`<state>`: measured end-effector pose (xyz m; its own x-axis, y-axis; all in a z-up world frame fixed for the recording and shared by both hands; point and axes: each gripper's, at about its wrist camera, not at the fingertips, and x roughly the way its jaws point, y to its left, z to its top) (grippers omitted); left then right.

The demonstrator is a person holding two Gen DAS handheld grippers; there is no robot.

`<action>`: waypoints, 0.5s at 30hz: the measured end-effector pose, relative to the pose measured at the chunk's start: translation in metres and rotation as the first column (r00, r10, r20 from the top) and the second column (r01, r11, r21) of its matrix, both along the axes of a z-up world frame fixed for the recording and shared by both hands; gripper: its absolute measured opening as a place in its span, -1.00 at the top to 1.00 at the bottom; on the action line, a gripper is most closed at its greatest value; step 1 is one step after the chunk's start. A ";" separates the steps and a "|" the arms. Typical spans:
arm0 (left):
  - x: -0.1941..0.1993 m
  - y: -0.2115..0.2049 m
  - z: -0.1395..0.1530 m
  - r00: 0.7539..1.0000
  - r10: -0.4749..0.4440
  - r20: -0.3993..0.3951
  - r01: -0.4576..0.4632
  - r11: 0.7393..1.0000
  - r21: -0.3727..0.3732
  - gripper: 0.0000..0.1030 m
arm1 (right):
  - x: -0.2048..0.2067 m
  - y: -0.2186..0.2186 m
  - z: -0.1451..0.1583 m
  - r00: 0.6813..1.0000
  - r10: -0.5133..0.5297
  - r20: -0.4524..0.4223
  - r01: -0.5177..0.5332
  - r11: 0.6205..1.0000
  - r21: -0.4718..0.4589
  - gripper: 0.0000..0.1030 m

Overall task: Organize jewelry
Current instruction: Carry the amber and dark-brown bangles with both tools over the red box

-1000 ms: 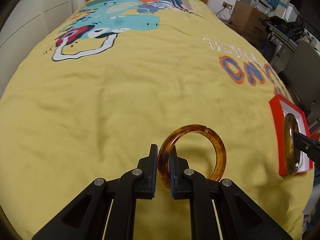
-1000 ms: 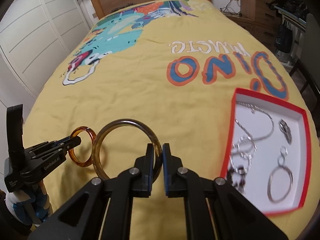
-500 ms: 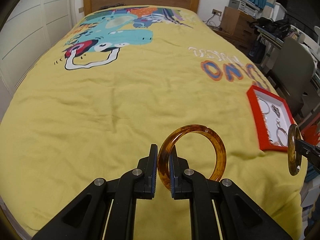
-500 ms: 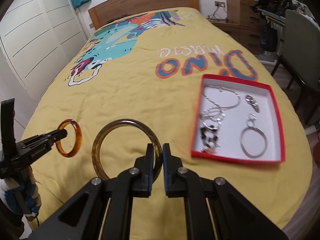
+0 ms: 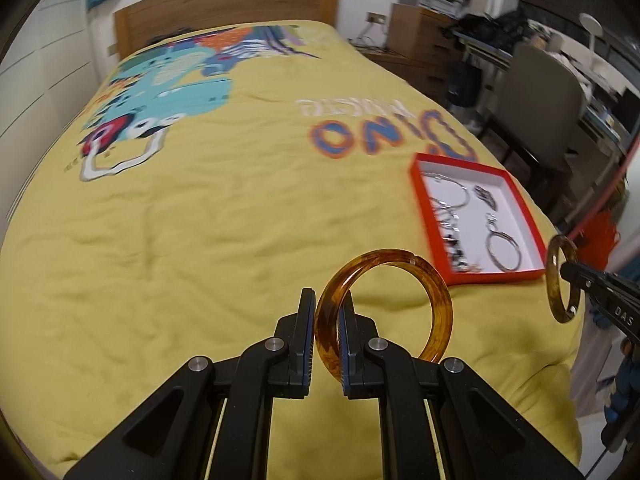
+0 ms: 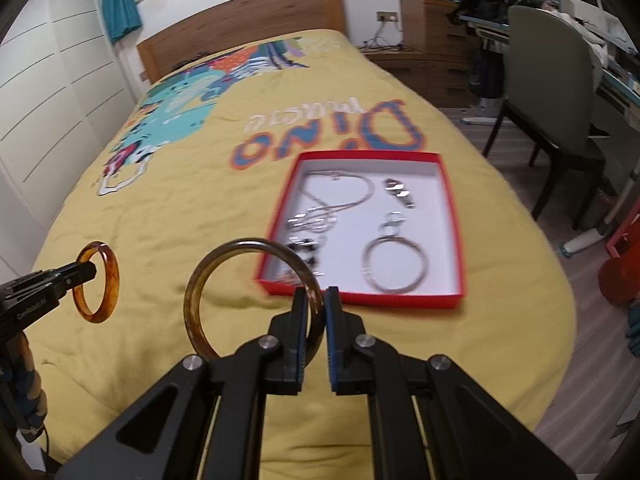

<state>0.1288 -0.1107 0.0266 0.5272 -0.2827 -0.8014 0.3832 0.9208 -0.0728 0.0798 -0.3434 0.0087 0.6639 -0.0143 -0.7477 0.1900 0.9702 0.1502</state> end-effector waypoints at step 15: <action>0.060 -0.160 -0.049 0.985 -0.170 -0.033 0.173 0.978 0.115 0.80 | 0.077 -0.094 -0.035 0.998 -0.005 -0.059 -0.003 0.991 -0.132 0.85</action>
